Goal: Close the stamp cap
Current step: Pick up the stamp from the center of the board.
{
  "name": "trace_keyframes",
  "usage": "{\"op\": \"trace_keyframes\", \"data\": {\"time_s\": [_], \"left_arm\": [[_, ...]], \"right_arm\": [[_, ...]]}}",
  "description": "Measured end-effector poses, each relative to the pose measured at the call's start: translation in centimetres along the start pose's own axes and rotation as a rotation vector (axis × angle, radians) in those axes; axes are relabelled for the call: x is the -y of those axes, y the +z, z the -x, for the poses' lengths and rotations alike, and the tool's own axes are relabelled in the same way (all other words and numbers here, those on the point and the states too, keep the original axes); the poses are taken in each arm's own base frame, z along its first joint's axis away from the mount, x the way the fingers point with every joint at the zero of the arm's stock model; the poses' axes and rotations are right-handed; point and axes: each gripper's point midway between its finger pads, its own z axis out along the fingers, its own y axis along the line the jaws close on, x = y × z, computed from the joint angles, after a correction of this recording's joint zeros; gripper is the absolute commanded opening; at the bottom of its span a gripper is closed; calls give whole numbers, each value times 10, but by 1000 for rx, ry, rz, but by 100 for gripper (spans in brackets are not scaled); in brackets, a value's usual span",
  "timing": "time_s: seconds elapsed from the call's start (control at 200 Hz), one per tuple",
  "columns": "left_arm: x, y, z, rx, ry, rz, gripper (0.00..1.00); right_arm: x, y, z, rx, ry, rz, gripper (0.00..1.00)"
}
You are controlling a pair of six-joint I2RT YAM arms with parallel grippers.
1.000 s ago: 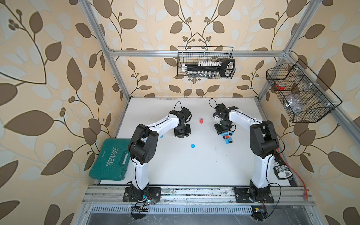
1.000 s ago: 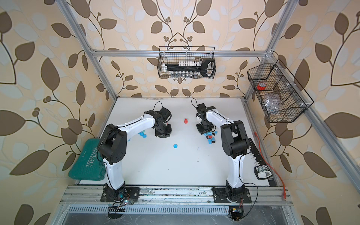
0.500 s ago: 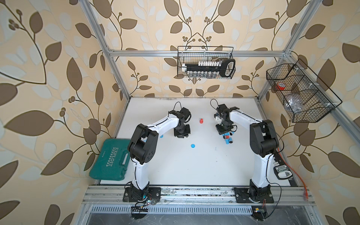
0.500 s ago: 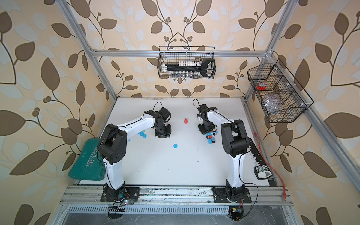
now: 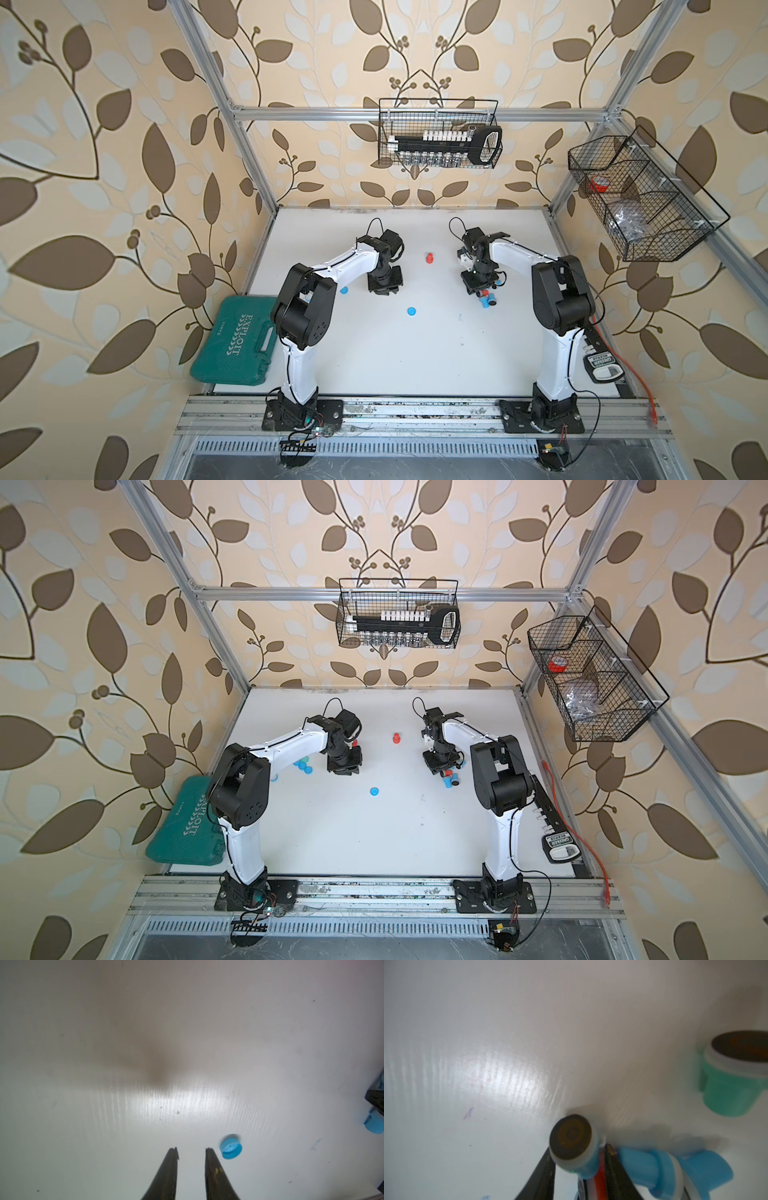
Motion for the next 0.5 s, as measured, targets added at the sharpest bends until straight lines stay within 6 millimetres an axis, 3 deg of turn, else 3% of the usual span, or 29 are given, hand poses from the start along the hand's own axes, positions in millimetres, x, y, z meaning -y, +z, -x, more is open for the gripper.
{"op": "trace_keyframes", "data": {"time_s": [0.085, 0.19, 0.33, 0.5], "left_arm": [[0, 0, 0, -1, 0, 1, 26], [-3, 1, 0, -2, -4, 3, 26], [-10, -2, 3, 1, -20, 5, 26], [-35, -25, 26, 56, -85, -13, 26]], "right_arm": [[-1, 0, 0, 1, 6, 5, 27], [-2, 0, 0, 1, 13, 11, 15], [-2, -1, -1, -3, 12, 12, 10], [-9, -7, -9, -31, 8, 26, 5]]}}
